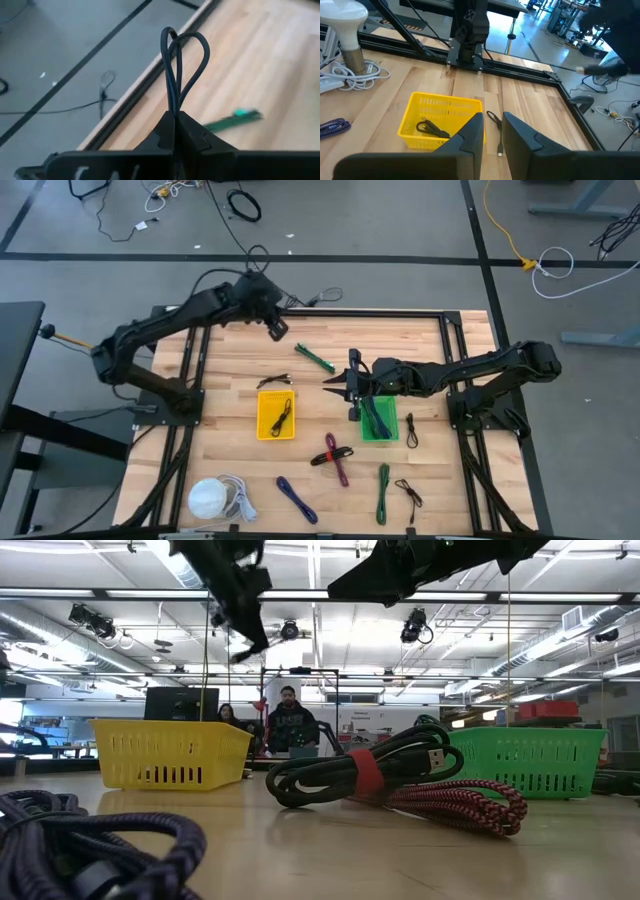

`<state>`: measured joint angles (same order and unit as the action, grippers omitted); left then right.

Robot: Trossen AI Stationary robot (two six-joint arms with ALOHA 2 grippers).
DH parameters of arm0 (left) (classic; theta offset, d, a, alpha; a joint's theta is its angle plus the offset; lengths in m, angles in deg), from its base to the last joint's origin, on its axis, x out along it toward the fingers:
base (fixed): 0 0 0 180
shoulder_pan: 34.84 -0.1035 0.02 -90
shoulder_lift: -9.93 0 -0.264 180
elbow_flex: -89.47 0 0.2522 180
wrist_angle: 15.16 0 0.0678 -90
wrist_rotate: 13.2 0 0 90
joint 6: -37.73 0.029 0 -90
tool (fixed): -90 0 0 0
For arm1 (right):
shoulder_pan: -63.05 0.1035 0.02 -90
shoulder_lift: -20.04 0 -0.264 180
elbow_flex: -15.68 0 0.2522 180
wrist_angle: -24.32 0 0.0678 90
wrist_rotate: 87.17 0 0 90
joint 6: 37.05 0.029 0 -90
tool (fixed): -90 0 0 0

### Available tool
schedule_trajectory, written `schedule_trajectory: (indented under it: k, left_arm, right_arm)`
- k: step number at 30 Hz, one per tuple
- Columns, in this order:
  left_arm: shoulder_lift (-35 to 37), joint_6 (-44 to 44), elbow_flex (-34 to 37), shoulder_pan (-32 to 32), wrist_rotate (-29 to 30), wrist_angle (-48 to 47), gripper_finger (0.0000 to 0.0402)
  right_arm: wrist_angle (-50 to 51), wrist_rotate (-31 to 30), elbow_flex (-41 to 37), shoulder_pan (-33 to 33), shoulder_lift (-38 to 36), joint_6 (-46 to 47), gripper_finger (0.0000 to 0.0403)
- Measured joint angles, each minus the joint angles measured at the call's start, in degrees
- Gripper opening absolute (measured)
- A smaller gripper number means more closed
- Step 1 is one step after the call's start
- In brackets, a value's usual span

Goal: Pick & Place USB Port
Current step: Put the black charger cable into the yellow bin

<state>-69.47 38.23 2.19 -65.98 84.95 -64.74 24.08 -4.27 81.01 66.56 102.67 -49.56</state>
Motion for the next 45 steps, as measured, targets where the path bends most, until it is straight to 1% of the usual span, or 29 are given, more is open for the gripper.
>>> schedule_trajectory:
  k: [3, 5, 9, 11, 13, 16, 22, 28, 32, 37, 40, 45]
  left_arm:
    - [2.92, -1.39, 0.11, 2.63, -0.67, -2.43, 0.0005]
    - [4.76, -2.51, 1.5, 4.63, -0.59, -2.44, 0.0005]
    - [8.56, -6.07, 6.09, 8.01, -0.37, -2.19, 0.0005]
    - [10.65, -7.96, 9.01, 9.73, 1.15, -1.96, 0.0005]
    - [12.62, -10.82, 11.91, 11.49, 2.55, -1.07, 0.0005]
    - [16.32, -15.26, 16.58, 13.66, 2.75, -0.89, 0.0005]
    - [24.98, -25.5, 26.74, 19.65, 4.68, 2.91, 0.0005]
    - [31.76, -36.1, 33.48, 27.95, 7.91, 5.44, 0.0005]
    - [33.65, -43.96, 36.69, 33.9, 12.29, 5.49, 0.0005]
    - [33.66, -52.93, 40.2, 40.65, 15.0, 7.92, 0.0005]
    - [33.67, -56.82, 42.0, 44.36, 17.18, 11.81, 0.0005]
    - [33.59, -60.34, 44.71, 49.5, 22.03, 19.68, 0.0005]
  right_arm:
    - [0.0, 0.0, 0.0, 0.0, 0.0, 0.0, 0.0073]
    - [0.0, 0.0, 0.0, 0.0, 0.0, -0.03, 0.0073]
    - [0.0, -0.02, 0.0, 0.0, 0.0, -0.22, 0.0073]
    - [0.0, -0.02, 0.0, 0.0, 0.0, -0.22, 0.0073]
    - [0.13, -0.02, 0.0, 0.0, 0.0, -0.23, 0.0073]
    - [0.33, -0.02, 0.0, -0.09, 0.0, -0.44, 0.0073]
    - [0.44, -0.02, 0.0, -0.43, 0.0, -1.24, 0.0073]
    - [1.33, -0.04, 0.0, -1.79, 0.0, -1.51, 0.0073]
    - [1.31, -0.04, 0.0, -2.66, 0.0, -1.51, 0.0073]
    - [1.31, -0.03, 0.0, -3.4, 0.0, -1.51, 0.0073]
    - [1.3, -0.03, 0.0, -3.56, 0.0, -1.51, 0.0073]
    - [1.29, -0.01, 0.0, -3.56, 0.0, -1.51, 0.0073]
